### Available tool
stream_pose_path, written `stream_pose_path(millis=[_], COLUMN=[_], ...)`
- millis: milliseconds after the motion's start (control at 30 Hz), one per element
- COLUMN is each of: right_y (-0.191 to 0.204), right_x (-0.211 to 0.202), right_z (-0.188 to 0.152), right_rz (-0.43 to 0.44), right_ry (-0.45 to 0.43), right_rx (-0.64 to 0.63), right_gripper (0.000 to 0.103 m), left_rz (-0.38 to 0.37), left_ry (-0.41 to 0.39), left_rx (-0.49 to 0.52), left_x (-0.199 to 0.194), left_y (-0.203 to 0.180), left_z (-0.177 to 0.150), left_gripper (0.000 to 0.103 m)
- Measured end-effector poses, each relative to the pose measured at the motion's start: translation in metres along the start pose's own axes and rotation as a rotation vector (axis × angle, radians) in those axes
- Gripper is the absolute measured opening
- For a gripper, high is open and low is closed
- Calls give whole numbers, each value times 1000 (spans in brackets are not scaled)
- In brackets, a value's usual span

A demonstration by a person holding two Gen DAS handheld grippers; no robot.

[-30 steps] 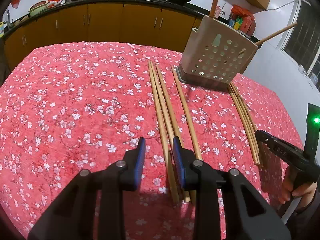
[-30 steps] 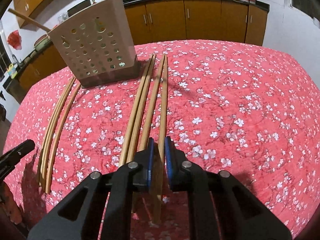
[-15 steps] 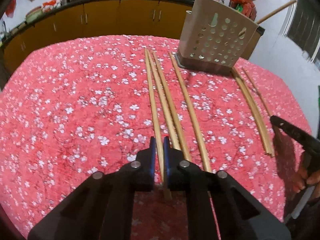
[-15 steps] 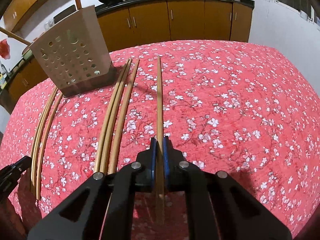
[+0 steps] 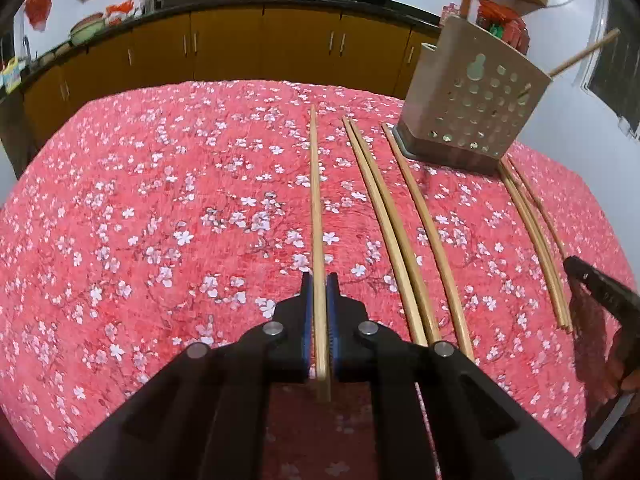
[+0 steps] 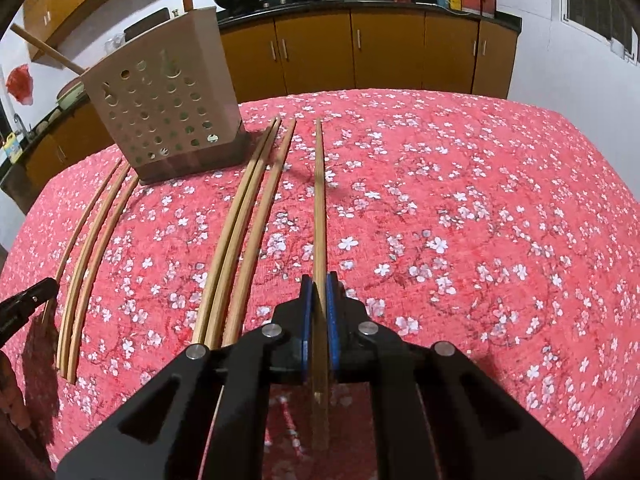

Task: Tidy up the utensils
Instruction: 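Close the right gripper on a chopstick while the left gripper grasps another, then lift both held chopsticks upright above the table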

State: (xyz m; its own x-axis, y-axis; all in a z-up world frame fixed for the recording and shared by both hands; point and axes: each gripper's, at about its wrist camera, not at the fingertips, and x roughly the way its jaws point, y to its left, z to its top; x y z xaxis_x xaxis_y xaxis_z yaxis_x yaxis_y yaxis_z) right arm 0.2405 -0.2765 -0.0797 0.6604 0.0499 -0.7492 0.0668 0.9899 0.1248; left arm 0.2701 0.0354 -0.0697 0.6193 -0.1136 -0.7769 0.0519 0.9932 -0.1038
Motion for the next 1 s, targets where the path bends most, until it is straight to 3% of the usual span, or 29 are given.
stream_pose_path(millis=[700, 1000], right_y=[3, -1], right_x=[-7, -14], right_z=[-4, -2], right_rz=[-7, 9], right_ry=[8, 4], right_rx=[-15, 6], right_gripper=[8, 8], left_rz=[-2, 39], left_ry=[-5, 18], left_rx=[-1, 60], left_x=[1, 3], left_y=[-1, -9], left_z=[0, 1], left_gripper=[10, 8])
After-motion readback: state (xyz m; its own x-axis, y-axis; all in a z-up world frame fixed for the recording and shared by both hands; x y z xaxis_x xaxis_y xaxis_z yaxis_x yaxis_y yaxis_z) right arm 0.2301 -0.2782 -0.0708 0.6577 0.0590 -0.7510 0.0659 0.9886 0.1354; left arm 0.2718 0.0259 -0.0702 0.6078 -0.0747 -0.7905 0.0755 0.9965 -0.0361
